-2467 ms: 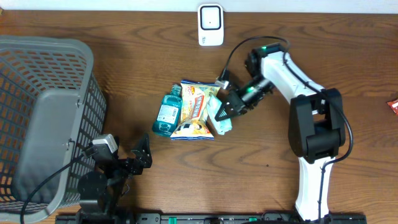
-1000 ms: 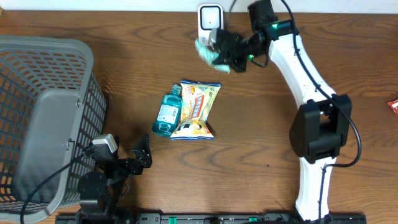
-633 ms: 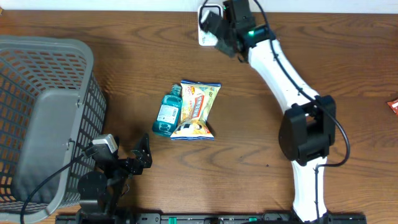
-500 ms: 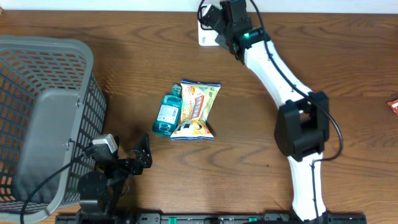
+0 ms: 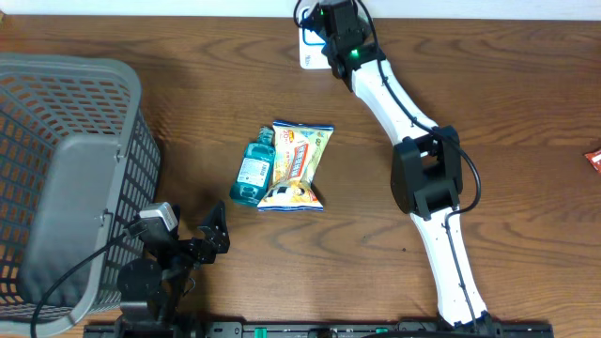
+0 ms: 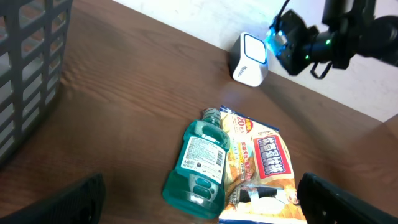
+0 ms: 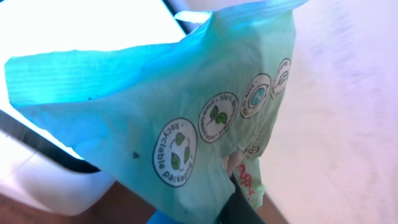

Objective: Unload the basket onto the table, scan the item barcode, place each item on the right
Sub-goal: 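Hold the green wipes pack up to the white scanner, then carry the wipes pack right and drop it on the table, then reach the right gripper to the yellow snack bag, then grasp the yellow snack bag with the right gripper and lift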

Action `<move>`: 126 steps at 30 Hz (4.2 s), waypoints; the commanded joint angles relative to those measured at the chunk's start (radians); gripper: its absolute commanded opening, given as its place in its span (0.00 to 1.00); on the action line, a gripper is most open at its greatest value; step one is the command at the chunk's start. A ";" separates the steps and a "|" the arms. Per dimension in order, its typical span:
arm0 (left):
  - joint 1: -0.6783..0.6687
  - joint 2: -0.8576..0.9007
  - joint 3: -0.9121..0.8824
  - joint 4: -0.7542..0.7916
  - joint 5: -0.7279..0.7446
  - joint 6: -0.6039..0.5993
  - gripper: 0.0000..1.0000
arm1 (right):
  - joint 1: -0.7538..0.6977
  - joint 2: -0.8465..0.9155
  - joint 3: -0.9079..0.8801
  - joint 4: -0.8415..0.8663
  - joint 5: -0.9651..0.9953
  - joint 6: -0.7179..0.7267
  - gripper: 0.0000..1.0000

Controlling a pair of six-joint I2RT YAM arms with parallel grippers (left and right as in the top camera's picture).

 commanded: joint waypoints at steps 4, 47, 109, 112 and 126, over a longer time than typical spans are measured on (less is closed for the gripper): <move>-0.004 -0.002 0.002 -0.002 0.012 -0.013 0.98 | 0.020 0.025 0.041 0.007 -0.037 0.002 0.01; -0.004 -0.002 0.002 -0.002 0.012 -0.013 0.98 | -0.607 -0.177 -0.008 -1.026 0.268 1.583 0.99; -0.004 -0.002 0.002 -0.003 0.013 -0.013 0.98 | 0.336 -0.394 -0.682 -0.718 -0.088 1.265 0.46; -0.004 -0.002 0.002 -0.002 0.012 -0.013 0.98 | 0.291 -0.397 -0.651 -0.784 0.103 1.235 0.47; -0.004 -0.002 0.002 -0.002 0.013 -0.013 0.98 | 0.255 -0.395 -0.393 -0.896 -0.179 1.236 0.80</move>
